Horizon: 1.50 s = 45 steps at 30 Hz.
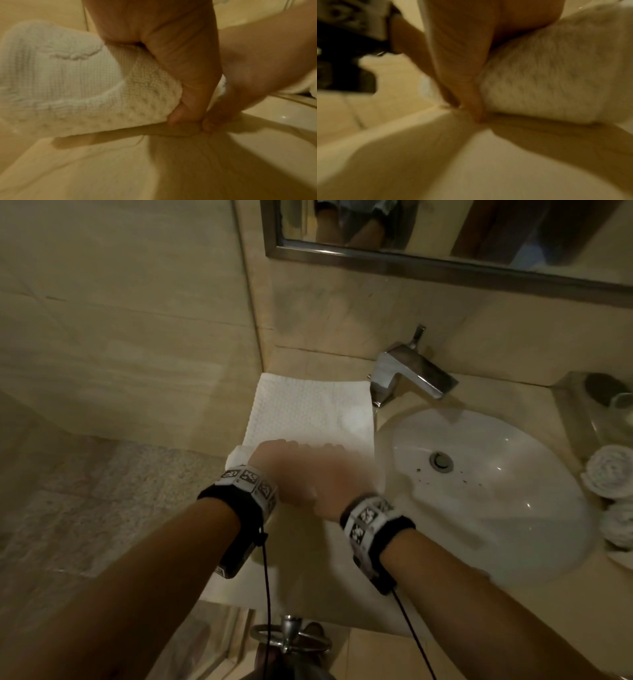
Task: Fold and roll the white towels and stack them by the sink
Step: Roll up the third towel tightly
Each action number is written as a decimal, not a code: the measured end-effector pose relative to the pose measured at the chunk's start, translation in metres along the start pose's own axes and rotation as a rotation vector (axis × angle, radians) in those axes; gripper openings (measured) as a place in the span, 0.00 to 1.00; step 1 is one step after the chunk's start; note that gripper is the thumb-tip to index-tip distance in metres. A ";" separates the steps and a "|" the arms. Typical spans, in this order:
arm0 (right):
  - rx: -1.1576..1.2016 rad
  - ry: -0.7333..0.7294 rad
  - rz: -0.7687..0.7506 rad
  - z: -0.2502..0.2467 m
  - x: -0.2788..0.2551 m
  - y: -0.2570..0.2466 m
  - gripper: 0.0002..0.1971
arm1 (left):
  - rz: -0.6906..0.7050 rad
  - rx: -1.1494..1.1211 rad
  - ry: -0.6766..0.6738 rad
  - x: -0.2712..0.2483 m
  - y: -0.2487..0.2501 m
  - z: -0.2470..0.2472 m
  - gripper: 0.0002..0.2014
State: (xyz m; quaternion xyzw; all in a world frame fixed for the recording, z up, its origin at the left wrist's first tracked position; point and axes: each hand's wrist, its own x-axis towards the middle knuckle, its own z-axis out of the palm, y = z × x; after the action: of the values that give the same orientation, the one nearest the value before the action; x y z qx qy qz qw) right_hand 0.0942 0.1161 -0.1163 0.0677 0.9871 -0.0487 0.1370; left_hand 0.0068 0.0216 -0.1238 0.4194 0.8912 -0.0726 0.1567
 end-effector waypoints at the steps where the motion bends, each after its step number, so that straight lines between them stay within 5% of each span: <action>1: -0.024 0.043 0.006 0.005 -0.005 -0.001 0.39 | -0.002 -0.008 -0.018 0.002 -0.001 -0.002 0.35; 12: 0.057 -0.055 0.040 -0.004 0.022 0.005 0.30 | 0.002 0.081 0.500 -0.028 0.008 0.044 0.20; 17: -0.042 0.070 0.040 0.003 0.006 -0.001 0.36 | -0.025 0.039 0.201 -0.013 0.007 0.013 0.31; 23: -0.120 0.077 0.033 0.009 -0.006 -0.010 0.43 | -0.007 0.077 0.100 -0.002 0.001 0.007 0.39; 32: 0.110 -0.186 0.055 -0.013 0.014 -0.007 0.17 | 0.002 0.096 0.095 -0.022 0.005 0.014 0.31; 40: 0.027 0.072 -0.010 0.008 -0.006 -0.002 0.36 | -0.015 -0.008 -0.004 -0.008 0.002 0.011 0.40; 45: -0.049 0.048 -0.073 0.005 -0.015 0.003 0.43 | -0.021 -0.027 -0.076 -0.003 -0.002 0.006 0.45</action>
State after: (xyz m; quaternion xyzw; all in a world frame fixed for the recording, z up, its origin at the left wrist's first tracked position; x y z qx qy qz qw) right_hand 0.1107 0.1171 -0.1170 0.0295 0.9928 -0.0277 0.1129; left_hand 0.0082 0.0162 -0.1286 0.4050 0.8898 -0.0779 0.1952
